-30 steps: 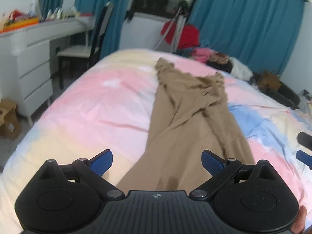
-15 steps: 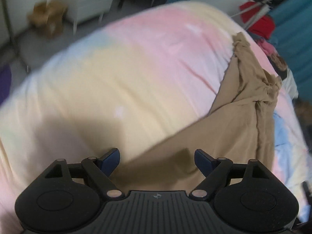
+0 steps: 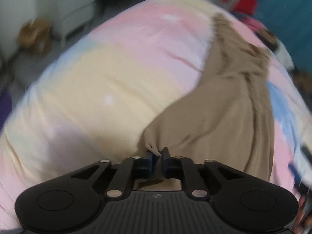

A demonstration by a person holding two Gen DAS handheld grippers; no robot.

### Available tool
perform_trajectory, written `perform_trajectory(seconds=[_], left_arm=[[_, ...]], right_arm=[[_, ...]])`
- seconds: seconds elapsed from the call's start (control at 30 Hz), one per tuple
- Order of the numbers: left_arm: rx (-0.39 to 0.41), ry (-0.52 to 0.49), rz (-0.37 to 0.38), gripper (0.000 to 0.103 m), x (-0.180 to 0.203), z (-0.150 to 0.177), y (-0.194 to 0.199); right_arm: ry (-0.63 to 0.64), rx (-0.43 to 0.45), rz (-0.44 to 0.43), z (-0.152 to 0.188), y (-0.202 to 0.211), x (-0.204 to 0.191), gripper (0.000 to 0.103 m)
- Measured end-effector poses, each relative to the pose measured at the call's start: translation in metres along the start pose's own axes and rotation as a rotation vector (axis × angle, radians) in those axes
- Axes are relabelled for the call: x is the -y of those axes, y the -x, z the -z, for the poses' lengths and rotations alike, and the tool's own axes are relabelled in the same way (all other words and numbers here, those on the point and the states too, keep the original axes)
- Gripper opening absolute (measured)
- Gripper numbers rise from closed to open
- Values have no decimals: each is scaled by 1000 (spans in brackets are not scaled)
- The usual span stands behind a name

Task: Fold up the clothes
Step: 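Grasp the hem end with the right gripper beside the left gripper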

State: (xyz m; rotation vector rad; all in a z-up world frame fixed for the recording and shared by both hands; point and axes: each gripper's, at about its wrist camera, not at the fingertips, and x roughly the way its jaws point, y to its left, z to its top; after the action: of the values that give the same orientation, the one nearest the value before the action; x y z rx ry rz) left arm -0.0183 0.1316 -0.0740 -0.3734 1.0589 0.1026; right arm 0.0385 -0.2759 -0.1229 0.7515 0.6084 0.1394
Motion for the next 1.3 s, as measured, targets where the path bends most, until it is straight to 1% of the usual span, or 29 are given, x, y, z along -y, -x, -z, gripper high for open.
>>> perform_trajectory(seconds=[0.03, 0.1, 0.23, 0.27, 0.3, 0.37, 0.4, 0.47, 0.53, 0.6, 0.63, 0.7, 0.77, 0.8, 0.83, 0.87, 0.93, 0.97, 1.0, 1.03, 1.07, 1.13, 1.17, 1.23, 1.27, 1.3], left_arm=[[38, -68, -13, 7, 10, 5, 8], [136, -215, -13, 6, 31, 18, 28], [290, -521, 29, 5, 78, 56, 72], [318, -594, 38, 3, 90, 66, 79], [333, -661, 51, 4, 101, 75, 83], [320, -768, 98, 3, 123, 91, 81], [299, -798, 119, 3, 131, 97, 77], [253, -835, 136, 3, 141, 103, 62], [179, -816, 156, 3, 142, 103, 39], [97, -771, 173, 4, 137, 98, 14], [60, -751, 171, 4, 133, 96, 4], [19, -718, 157, 6, 129, 96, -8], [-8, -666, 170, 15, 122, 89, -12], [-14, -642, 190, 23, 116, 86, -13], [-17, -624, 210, 37, 113, 84, -11], [-12, -609, 224, 44, 110, 83, -8], [12, -581, 243, 67, 105, 80, -5], [23, -560, 260, 72, 101, 80, -1], [31, -537, 281, 81, 98, 77, 0], [38, -494, 325, 84, 95, 69, -3], [45, -450, 367, 85, 92, 61, -4], [68, -347, 420, 90, 77, 51, -2], [79, -297, 444, 90, 71, 46, 0], [98, -227, 436, 92, 62, 38, 0], [107, -201, 405, 92, 60, 35, -3], [107, -191, 357, 92, 61, 32, -7]], right_arm=[[6, -8, 5, 1, -1, -1, 81], [26, -18, 14, 2, -3, -4, 81], [61, -37, 22, 5, -7, -8, 81], [66, -41, 24, 5, -8, -9, 81], [70, -43, 25, 5, -8, -10, 81], [75, -47, 30, 6, -9, -10, 81], [76, -48, 34, 6, -9, -10, 81], [76, -52, 41, 6, -9, -9, 81], [78, -59, 48, 7, -9, -9, 81], [90, -67, 56, 8, -10, -10, 81], [96, -71, 59, 9, -11, -10, 81], [111, -78, 65, 10, -12, -11, 81], [132, -77, 77, 12, -12, -14, 81], [143, -77, 83, 12, -12, -16, 81], [154, -77, 89, 13, -13, -17, 81], [162, -77, 91, 13, -13, -18, 81], [179, -77, 95, 14, -13, -20, 81], [186, -76, 100, 15, -13, -21, 81], [193, -75, 105, 15, -13, -22, 81], [196, -75, 107, 15, -13, -22, 81], [198, -75, 109, 15, -13, -22, 81], [204, -75, 114, 15, -13, -22, 81], [206, -75, 116, 15, -13, -23, 81], [207, -81, 121, 16, -13, -22, 81], [205, -84, 123, 16, -13, -22, 81], [203, -87, 125, 16, -13, -21, 81]])
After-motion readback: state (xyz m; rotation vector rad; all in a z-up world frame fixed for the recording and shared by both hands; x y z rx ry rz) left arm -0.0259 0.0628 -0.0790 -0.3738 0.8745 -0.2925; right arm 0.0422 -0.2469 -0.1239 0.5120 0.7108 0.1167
